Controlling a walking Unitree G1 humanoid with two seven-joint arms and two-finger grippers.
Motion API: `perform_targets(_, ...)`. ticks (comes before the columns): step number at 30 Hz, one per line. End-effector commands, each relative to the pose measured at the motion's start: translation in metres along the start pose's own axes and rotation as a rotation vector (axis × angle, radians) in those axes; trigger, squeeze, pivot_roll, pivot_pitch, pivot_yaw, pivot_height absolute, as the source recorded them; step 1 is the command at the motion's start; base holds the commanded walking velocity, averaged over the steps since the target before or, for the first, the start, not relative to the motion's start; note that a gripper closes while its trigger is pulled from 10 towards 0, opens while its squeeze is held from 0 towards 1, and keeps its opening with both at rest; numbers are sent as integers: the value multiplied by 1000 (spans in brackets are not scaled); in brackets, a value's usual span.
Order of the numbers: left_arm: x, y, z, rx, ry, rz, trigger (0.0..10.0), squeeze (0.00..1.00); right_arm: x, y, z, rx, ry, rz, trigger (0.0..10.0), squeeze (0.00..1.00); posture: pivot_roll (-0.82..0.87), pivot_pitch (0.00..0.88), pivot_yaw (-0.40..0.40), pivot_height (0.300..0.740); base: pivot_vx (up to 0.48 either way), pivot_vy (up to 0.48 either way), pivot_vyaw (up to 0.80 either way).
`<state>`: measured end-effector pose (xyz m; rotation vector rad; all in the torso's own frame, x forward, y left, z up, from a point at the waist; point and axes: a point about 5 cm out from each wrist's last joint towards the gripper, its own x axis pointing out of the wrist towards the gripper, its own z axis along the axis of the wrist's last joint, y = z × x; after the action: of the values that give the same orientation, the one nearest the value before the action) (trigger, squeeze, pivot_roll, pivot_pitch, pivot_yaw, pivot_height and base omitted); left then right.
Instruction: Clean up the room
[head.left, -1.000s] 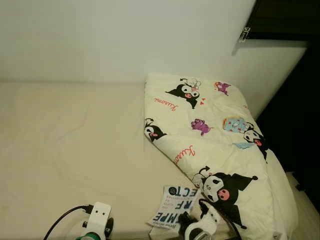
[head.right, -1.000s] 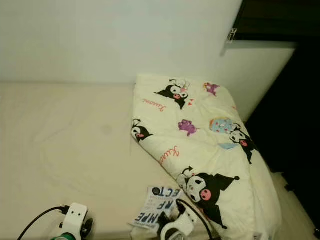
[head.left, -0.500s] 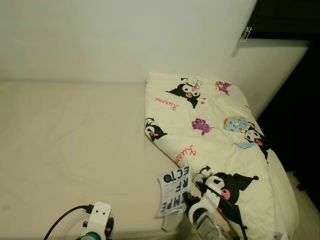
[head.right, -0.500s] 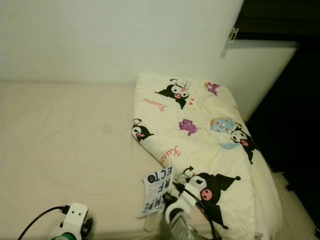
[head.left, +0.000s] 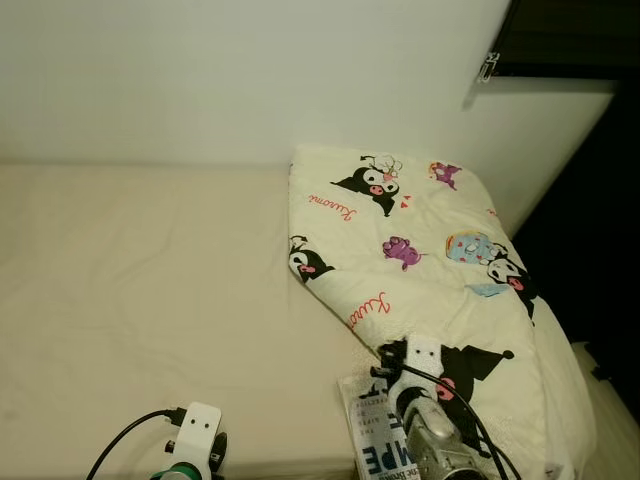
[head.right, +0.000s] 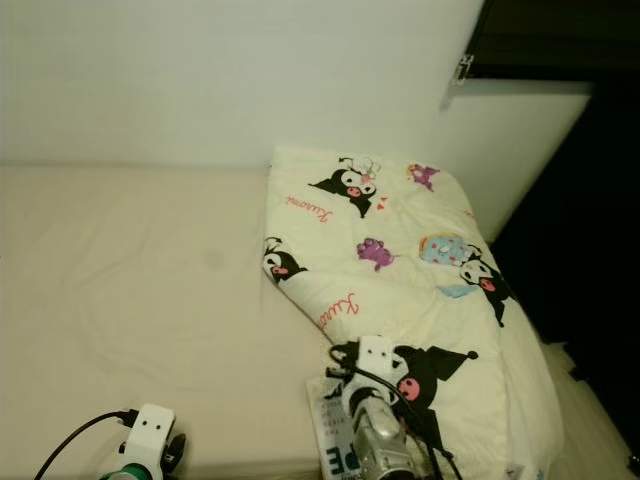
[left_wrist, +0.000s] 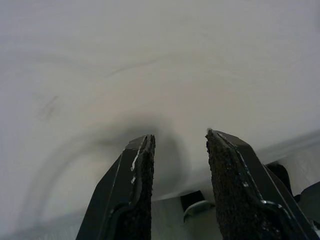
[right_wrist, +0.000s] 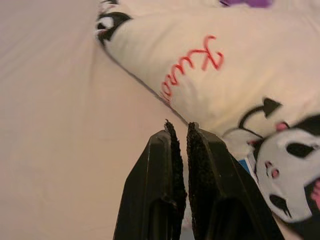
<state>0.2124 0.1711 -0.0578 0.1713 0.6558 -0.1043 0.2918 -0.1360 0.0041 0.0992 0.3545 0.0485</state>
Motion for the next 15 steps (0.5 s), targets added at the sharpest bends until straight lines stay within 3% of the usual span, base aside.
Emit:
perform_targets(1, -2, -2, -5, 2, 18, -6, 10000, 0, 5, 50, 61, -505, -377, 366, 10000, 0, 89, 0, 23, 689, 0, 0, 0)
perform_targets(2, -2, -2, -5, 2, 18, -6, 10000, 0, 5, 50, 61, -505, -377, 366, 10000, 0, 89, 0, 23, 689, 0, 0, 0)
perform_targets(4, -2, -2, -6, 0, 21, -4, 10000, 0, 8, 42, 37, -370, -190, 339, 10000, 0, 89, 0, 23, 689, 0, 0, 0)
perform_targets(6, -2, -2, -6, -1, 22, -3, 10000, 0, 8, 40, 28, -332, -130, 331, 10000, 0, 89, 0, 23, 689, 0, 0, 0)
perform_targets(8, -2, -1, -7, 3, 24, -1, 10000, 0, 3, 27, -3, -225, 53, 248, 10000, 0, 87, 0, 23, 689, 0, 0, 0)
perform_targets(15, -3, 1, -5, 12, -10, 23, 10000, 0, -13, 6, -39, -159, 198, 133, 10000, 0, 91, 0, 19, 689, 0, 0, 0)
